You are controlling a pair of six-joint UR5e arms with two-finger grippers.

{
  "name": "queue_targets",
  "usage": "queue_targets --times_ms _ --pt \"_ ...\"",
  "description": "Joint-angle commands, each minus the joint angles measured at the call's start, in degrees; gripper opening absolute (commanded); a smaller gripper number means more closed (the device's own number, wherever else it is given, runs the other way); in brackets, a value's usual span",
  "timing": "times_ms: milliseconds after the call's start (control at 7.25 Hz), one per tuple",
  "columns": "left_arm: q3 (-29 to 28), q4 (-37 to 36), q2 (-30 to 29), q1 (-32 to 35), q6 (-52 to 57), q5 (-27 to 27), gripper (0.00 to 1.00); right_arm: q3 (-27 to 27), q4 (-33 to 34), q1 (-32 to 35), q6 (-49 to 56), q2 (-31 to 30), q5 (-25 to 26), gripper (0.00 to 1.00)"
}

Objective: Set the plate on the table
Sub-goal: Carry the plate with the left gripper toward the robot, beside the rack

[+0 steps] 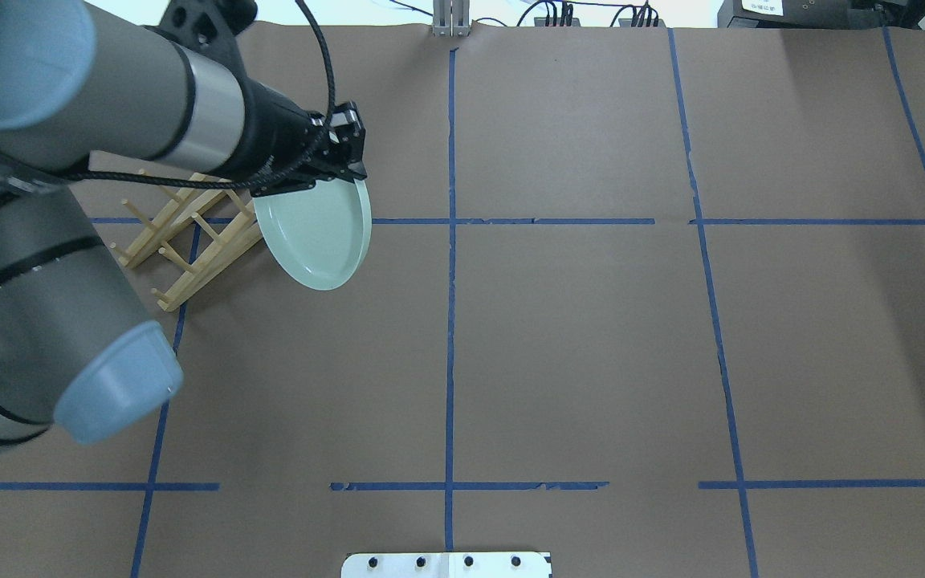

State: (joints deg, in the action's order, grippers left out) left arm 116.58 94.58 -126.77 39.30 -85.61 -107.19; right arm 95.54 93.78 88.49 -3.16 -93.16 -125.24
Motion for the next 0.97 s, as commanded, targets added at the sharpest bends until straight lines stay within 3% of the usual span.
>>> queue_targets --times_ms 0,138,276,414,828 --pt "-1.26 -13.67 -4.51 -7.91 16.18 8.29 0.0 0.0 0.0 0.01 0.0 0.0 0.0 1.0" --pt "-5.01 -14.16 -5.14 -10.36 22.01 8.92 0.0 0.0 0.0 0.01 0.0 0.0 0.0 1.0" --pt "-8.79 -14.25 -5.06 -12.74 26.24 13.36 0.0 0.0 0.0 0.01 0.0 0.0 0.0 1.0" --pt "-12.66 -16.34 -5.5 -14.5 38.99 18.37 0.0 0.0 0.0 0.01 0.0 0.0 0.0 1.0" --pt "-14.19 -16.45 -3.83 -15.3 49.66 19.74 0.0 0.0 0.0 0.01 0.0 0.0 0.0 1.0"
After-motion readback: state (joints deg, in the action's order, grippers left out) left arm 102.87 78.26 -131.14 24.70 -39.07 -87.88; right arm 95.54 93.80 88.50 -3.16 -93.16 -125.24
